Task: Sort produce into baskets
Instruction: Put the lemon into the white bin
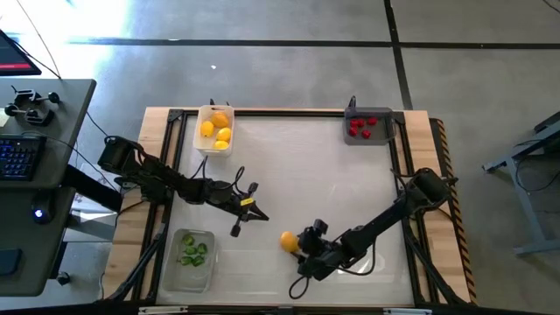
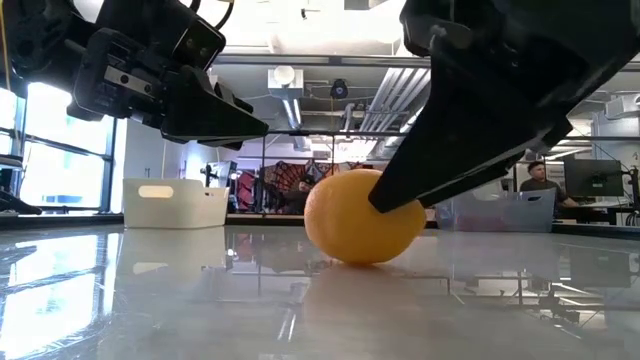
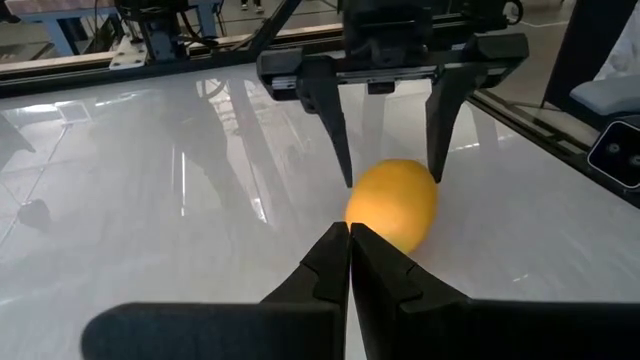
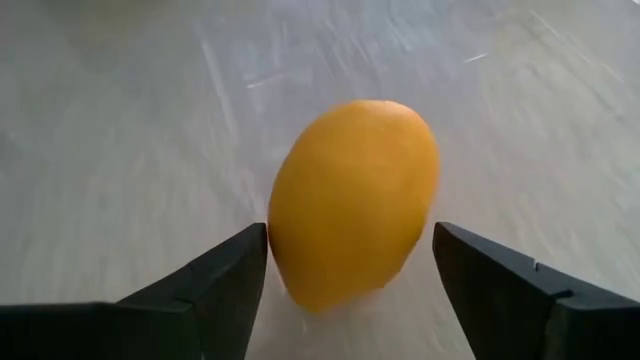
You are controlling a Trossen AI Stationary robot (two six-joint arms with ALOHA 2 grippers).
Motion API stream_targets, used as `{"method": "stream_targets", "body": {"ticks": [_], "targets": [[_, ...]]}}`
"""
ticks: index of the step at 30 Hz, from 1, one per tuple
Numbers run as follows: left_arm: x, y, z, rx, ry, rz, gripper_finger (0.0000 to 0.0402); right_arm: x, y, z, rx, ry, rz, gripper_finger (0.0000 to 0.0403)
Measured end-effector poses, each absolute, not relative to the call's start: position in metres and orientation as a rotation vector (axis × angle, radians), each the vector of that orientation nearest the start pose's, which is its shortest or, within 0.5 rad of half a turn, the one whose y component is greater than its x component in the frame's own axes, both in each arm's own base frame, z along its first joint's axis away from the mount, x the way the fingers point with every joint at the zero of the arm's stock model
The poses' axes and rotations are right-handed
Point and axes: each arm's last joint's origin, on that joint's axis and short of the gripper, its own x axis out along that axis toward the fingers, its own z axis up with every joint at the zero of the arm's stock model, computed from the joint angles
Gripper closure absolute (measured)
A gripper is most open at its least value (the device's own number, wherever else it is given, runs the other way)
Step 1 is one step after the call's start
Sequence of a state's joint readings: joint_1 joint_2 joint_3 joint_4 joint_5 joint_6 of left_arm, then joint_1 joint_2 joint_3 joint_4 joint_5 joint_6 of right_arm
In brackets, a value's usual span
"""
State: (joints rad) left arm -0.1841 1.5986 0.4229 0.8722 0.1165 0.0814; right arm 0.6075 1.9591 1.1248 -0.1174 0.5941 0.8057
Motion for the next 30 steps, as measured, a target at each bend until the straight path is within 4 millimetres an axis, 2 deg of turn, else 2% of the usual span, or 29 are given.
{"method": "stream_targets", "body": {"ticks": [6, 15, 23, 30], "targets": [[0.264, -0.053, 0.135, 0.090, 0.293, -0.310, 0.0401, 0.324, 0.195, 0.129, 0.268, 0.749, -0.362, 0.0127], [0.264, -0.053, 0.136, 0.090, 0.292, -0.310, 0.0401, 0.324, 0.190, 0.128, 0.105, 0.788, -0.326, 0.0127], [0.264, -0.053, 0.135, 0.088, 0.293, -0.310, 0.0401, 0.328, 0.183, 0.128, 0.038, 0.803, -0.311, 0.0127], [0.264, -0.053, 0.135, 0.073, 0.297, -0.308, 0.0401, 0.330, 0.179, 0.128, -0.188, 0.838, -0.216, 0.0127]]}}
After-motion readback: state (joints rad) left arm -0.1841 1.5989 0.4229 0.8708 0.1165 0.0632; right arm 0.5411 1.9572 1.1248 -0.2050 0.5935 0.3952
